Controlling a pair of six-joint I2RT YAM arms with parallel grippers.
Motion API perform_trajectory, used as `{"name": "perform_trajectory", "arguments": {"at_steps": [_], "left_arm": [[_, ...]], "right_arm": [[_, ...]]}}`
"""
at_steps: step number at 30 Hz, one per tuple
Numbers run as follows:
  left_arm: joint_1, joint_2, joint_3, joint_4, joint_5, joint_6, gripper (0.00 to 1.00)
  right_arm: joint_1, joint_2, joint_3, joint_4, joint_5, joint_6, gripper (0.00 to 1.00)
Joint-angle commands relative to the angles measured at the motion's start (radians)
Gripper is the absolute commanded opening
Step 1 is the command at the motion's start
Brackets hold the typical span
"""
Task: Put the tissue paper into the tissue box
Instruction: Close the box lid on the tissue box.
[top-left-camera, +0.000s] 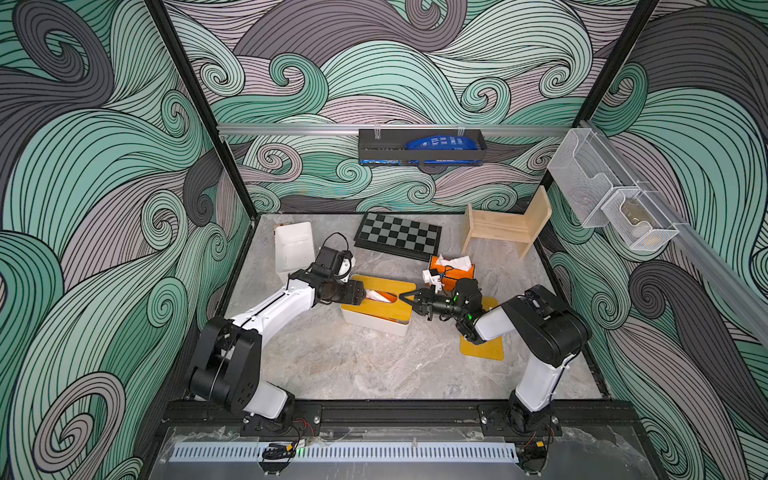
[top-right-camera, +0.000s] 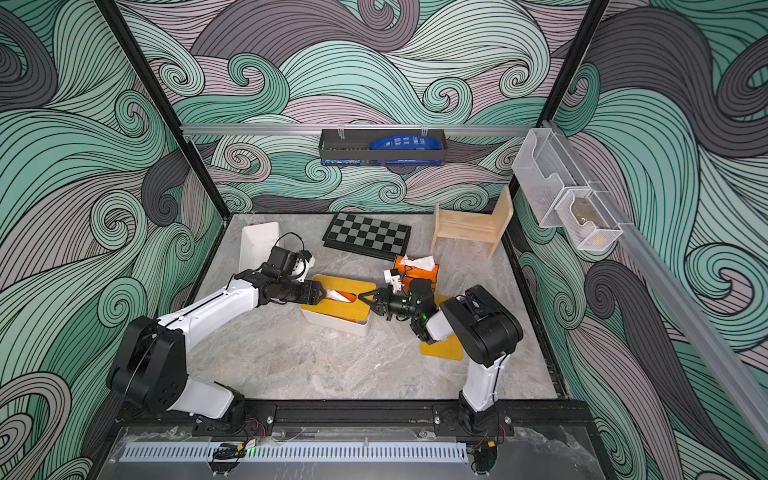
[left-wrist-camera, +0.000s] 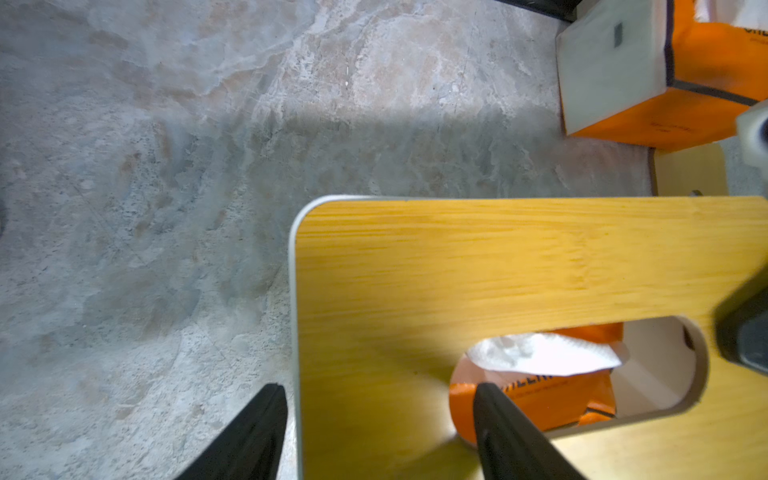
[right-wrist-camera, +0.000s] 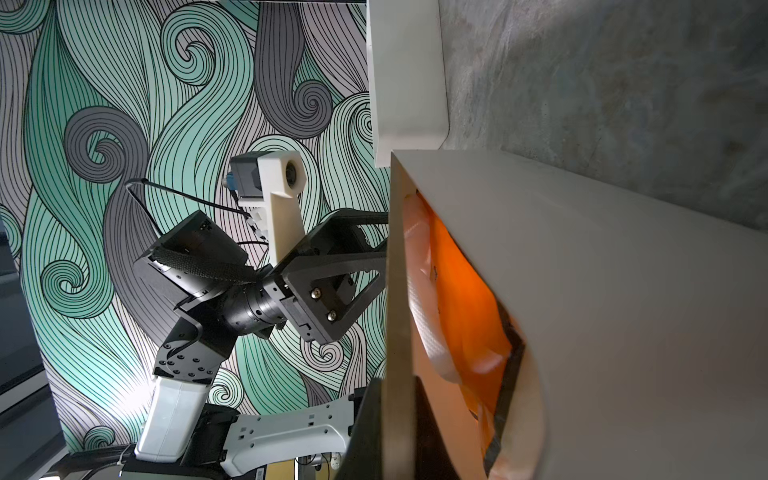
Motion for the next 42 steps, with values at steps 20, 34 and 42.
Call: {"name": "perform_trajectory", "arguments": {"at_steps": [20,34,42], "left_arm": [[-0.018,0.036,0.032,-0.051,-0.052,0.005,0.37],[-0.018,0.035,0.031,-0.055,-0.079,0.006,0.22],[-0.018,0.026,0.031,-0.055,-0.095,0.006,0.21]], "right_arm": [[0.012,0.027,0.007,0.074,0.009,0.023,0.00],[0.010,0.036,-0.005,0.106,-0.001,0.037,0.22],[-0.003,0.016,-0.008,0.099,-0.004,0.039,0.33]]}}
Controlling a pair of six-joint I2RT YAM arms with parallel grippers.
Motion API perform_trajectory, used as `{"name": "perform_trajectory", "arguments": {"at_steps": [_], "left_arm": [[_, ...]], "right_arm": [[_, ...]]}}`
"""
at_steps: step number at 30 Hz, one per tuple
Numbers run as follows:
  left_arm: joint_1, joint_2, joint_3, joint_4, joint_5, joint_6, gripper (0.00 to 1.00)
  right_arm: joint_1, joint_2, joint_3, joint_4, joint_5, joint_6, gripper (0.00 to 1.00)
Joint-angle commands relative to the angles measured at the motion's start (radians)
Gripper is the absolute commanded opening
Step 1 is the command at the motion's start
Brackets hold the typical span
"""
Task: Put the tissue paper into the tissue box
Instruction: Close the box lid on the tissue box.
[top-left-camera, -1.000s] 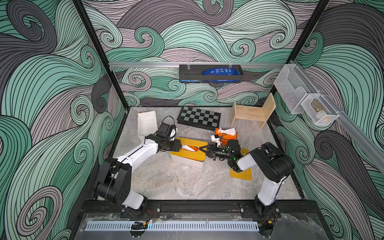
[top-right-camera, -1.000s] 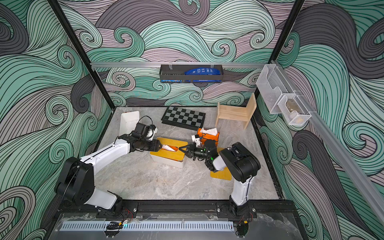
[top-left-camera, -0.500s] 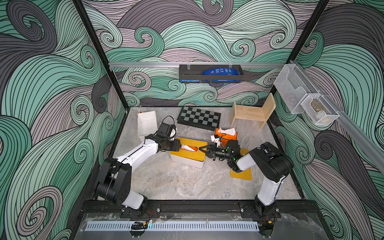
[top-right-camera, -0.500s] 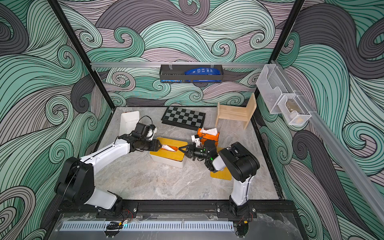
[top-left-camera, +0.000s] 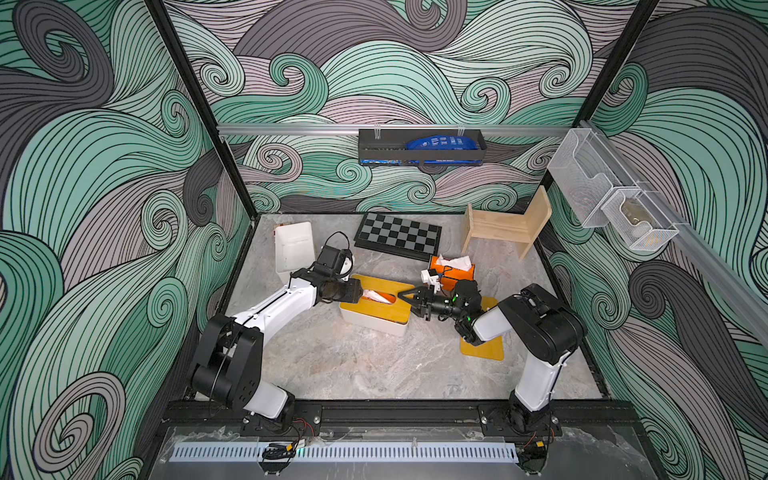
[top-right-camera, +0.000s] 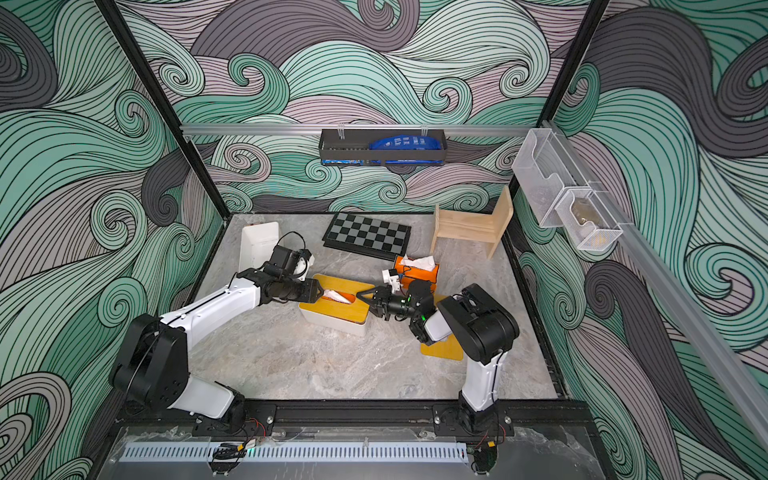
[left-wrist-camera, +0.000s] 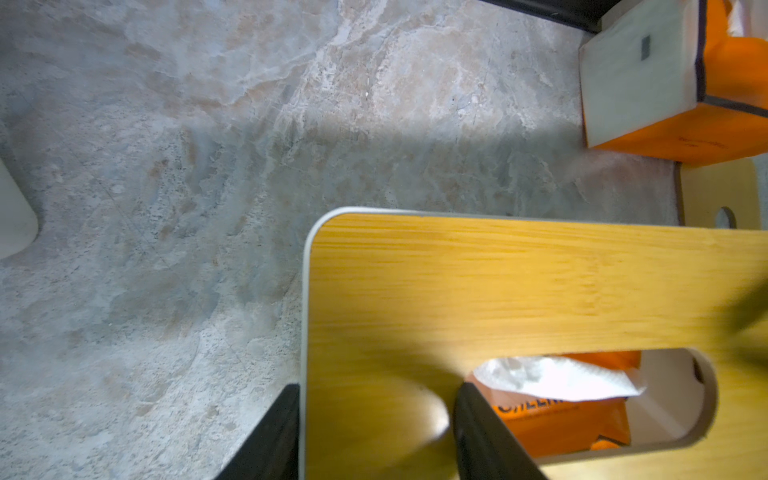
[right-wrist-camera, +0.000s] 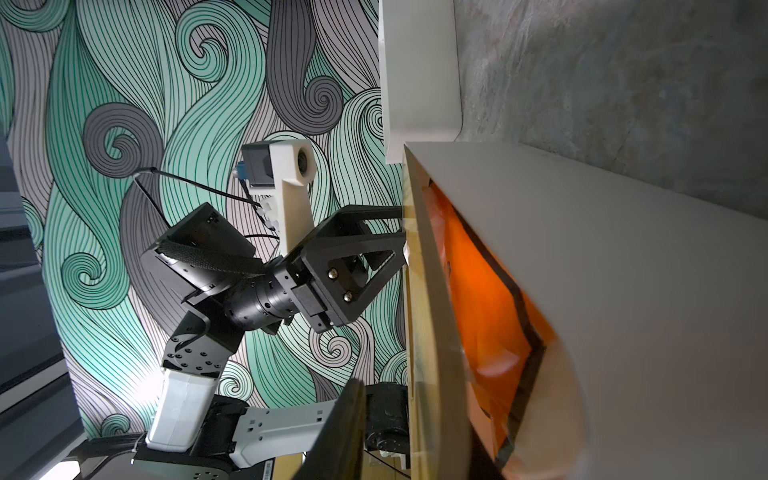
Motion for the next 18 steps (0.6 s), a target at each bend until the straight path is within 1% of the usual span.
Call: {"name": "perform_trajectory", "arguments": {"at_steps": [1,7,11,18], "left_arm": [[-0.007,0.013,0.017,-0.052,-0.033,0.027,0.21],[-0.006,0.009,0.017,-0.052,-0.042,0.029,0.21],[-0.007,0.009,0.016,-0.054,-0.047,0.030,0.21],[-0.006,0.004,0.014,-0.055,-0.054,0.029,0.21]], "right_arm": [[-0.012,-0.014,-0.007,0.014,-0.005,0.002,0.34],[-0.031,-0.063,-0.003,-0.040,-0.010,-0.023,0.39],[-0.047,-0.112,0.003,-0.109,-0.019,-0.052,0.42],[-0.082,-0.189,0.000,-0.209,-0.035,-0.096,0.45]]}}
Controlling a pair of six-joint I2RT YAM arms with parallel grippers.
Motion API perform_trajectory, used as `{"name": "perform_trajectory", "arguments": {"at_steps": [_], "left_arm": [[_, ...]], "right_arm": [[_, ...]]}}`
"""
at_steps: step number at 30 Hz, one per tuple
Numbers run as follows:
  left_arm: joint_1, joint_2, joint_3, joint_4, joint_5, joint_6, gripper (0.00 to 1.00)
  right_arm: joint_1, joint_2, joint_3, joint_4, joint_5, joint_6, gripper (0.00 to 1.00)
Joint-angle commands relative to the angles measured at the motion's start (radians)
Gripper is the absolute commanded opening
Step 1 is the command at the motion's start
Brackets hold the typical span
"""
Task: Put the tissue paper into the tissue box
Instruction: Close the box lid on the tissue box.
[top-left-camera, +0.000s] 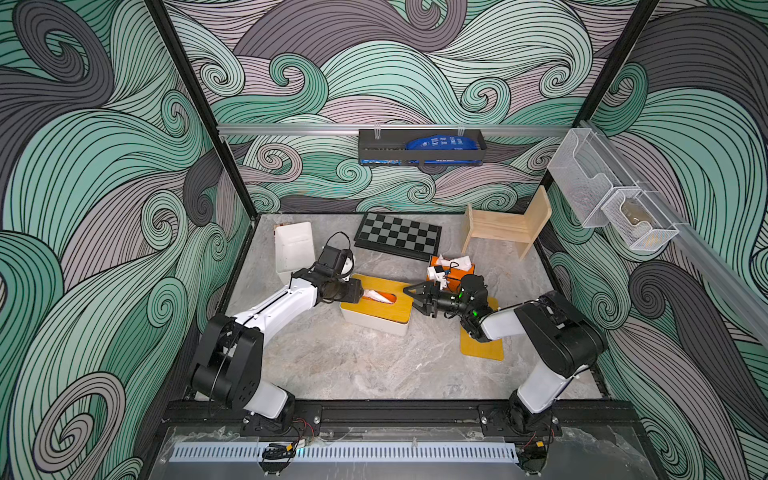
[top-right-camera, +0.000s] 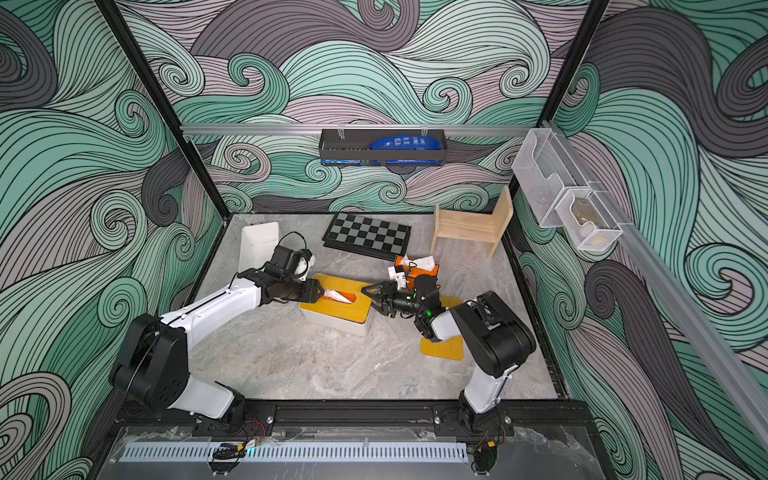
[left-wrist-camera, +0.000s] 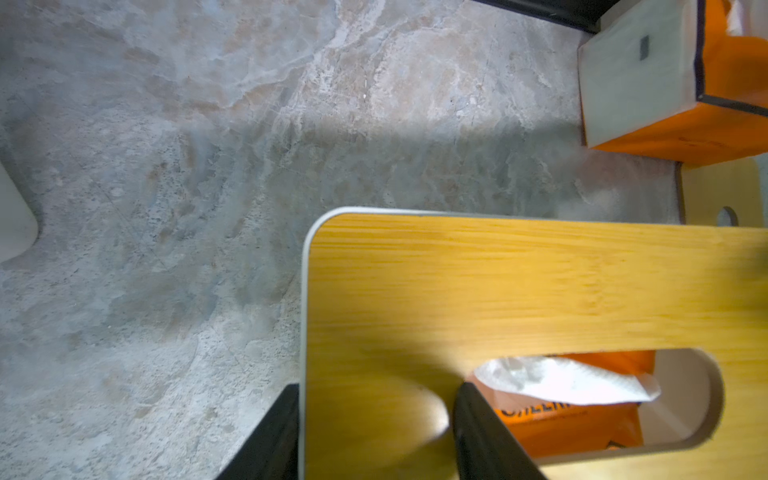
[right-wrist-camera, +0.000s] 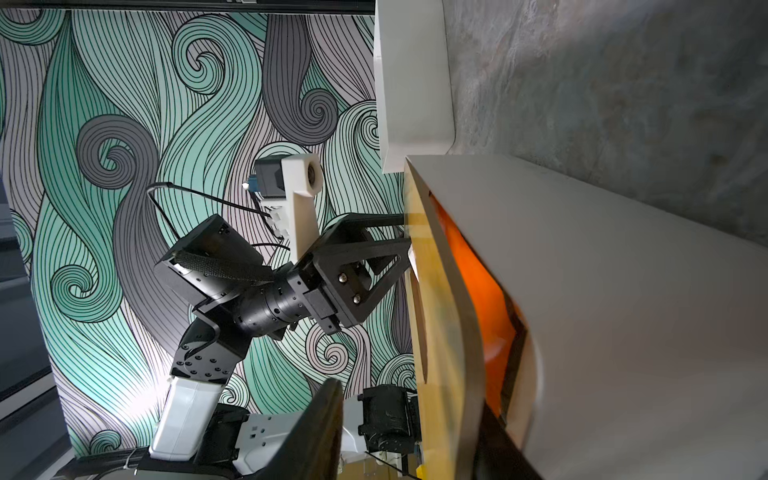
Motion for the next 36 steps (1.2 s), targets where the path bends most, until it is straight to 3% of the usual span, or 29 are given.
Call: {"name": "perform_trajectory", "arguments": {"at_steps": [1,17,22,26,29,36], "left_arm": [[-0.006,0.003,0.012,-0.057,-0.045,0.031,0.21],[-0.006,-0.018,0.008,-0.049,-0.041,0.026,0.21],[-0.007,-0.038,0.013,-0.048,-0.034,0.023,0.22],[-0.009,-0.054,0.017,-0.052,-0.032,0.023,0.24],[-0.010,-0.056,0.021,-0.055,-0.028,0.026,0.32],[-0.010,-0.062,0.028,-0.066,-0.026,0.029,0.49]], "right_arm": [[-0.030,-0.065,-0.001,-0.014,-0.013,-0.048,0.46],[-0.133,-0.254,-0.029,-0.399,-0.016,-0.299,0.49],[-0.136,-0.296,0.045,-0.646,0.028,-0.492,0.52],[-0.135,-0.330,0.127,-0.840,0.105,-0.660,0.61],[-0.128,-0.331,0.192,-0.968,0.164,-0.767,0.72],[-0.055,-0.287,0.333,-1.163,0.311,-0.910,0.86]]}}
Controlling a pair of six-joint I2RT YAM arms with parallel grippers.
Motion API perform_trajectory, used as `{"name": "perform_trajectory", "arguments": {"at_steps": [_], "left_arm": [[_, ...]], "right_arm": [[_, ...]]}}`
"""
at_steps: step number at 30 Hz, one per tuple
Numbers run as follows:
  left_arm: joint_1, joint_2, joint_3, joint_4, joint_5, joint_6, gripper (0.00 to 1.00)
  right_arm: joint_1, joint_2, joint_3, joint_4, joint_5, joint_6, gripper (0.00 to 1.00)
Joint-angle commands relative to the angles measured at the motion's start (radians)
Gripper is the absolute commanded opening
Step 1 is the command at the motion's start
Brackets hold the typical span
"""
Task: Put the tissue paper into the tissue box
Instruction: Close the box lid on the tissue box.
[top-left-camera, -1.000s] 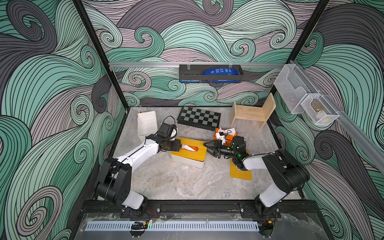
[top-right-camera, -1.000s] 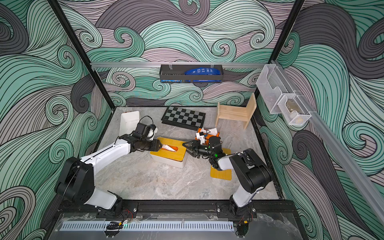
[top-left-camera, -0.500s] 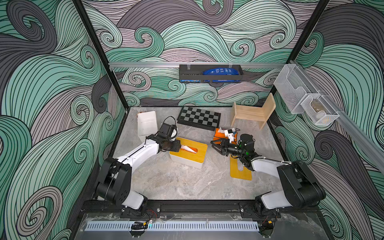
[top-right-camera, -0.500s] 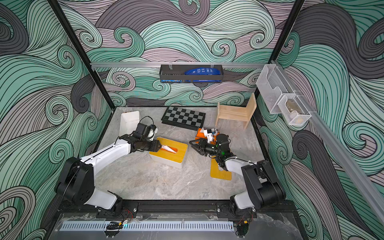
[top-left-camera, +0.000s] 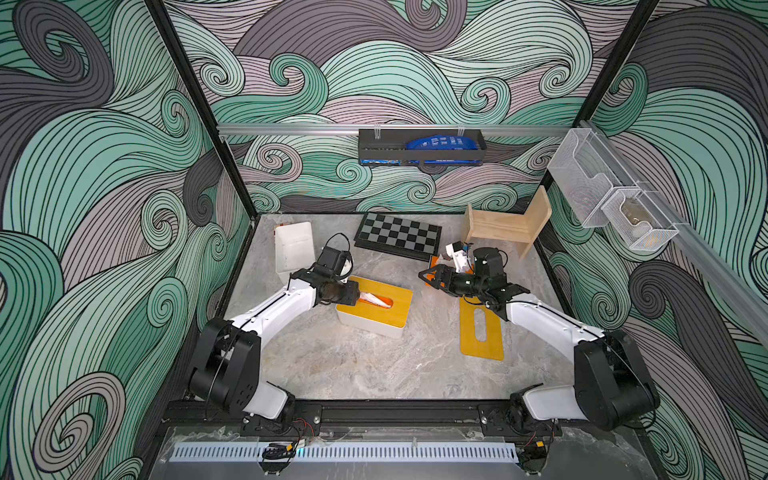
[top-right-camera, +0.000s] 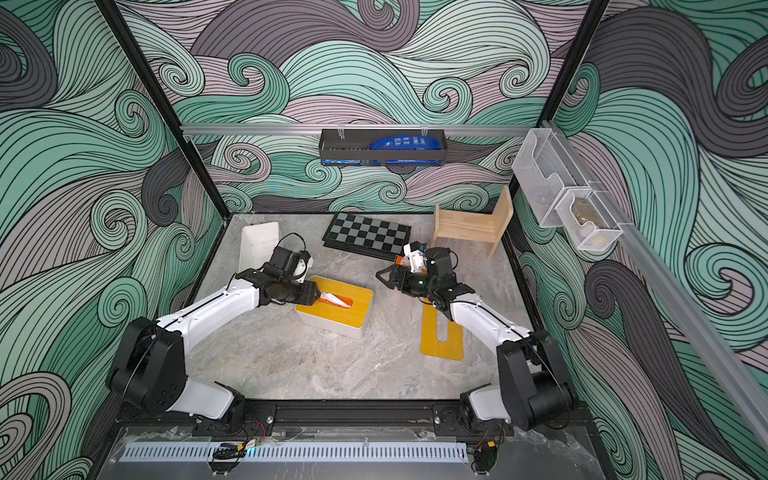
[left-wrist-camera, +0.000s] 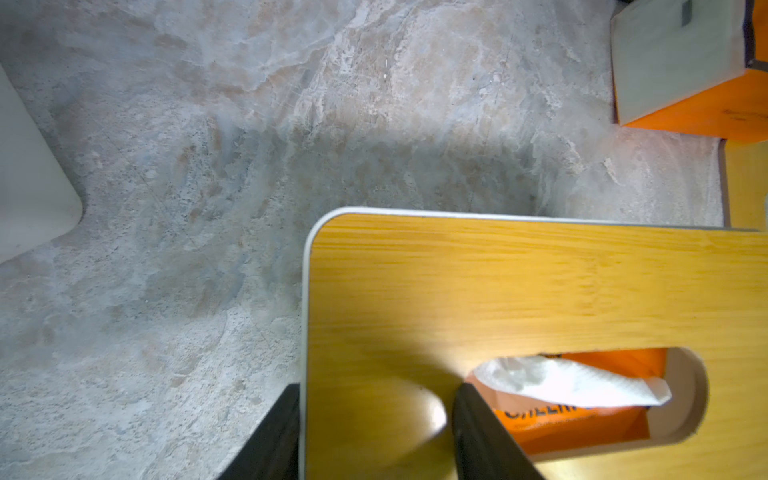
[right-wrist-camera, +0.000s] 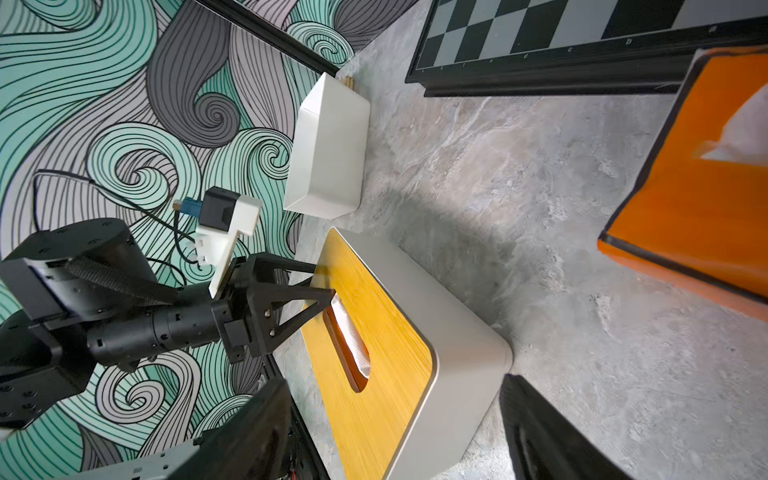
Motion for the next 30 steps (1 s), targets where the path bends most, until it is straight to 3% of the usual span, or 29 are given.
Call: {"name": "perform_trajectory", "arguments": {"at_steps": [1,12,30], "left_arm": [[-0.004,-0.040,0.031,-0.013,0.008,0.013,0.50],[-0.003,-0.091,0.036,-0.018,0.012,0.014,0.58],[-0.005,-0.052,0.005,0.000,-0.001,0.024,0.60]], "right_arm": [[0.051,0.034,0.053,-0.149,0.112,-0.122,0.87],[0.168,0.113,0.081,-0.191,0.278,-0.156,0.95],[0.197,0.129,0.024,-0.188,0.299,-0.186,0.98]]}}
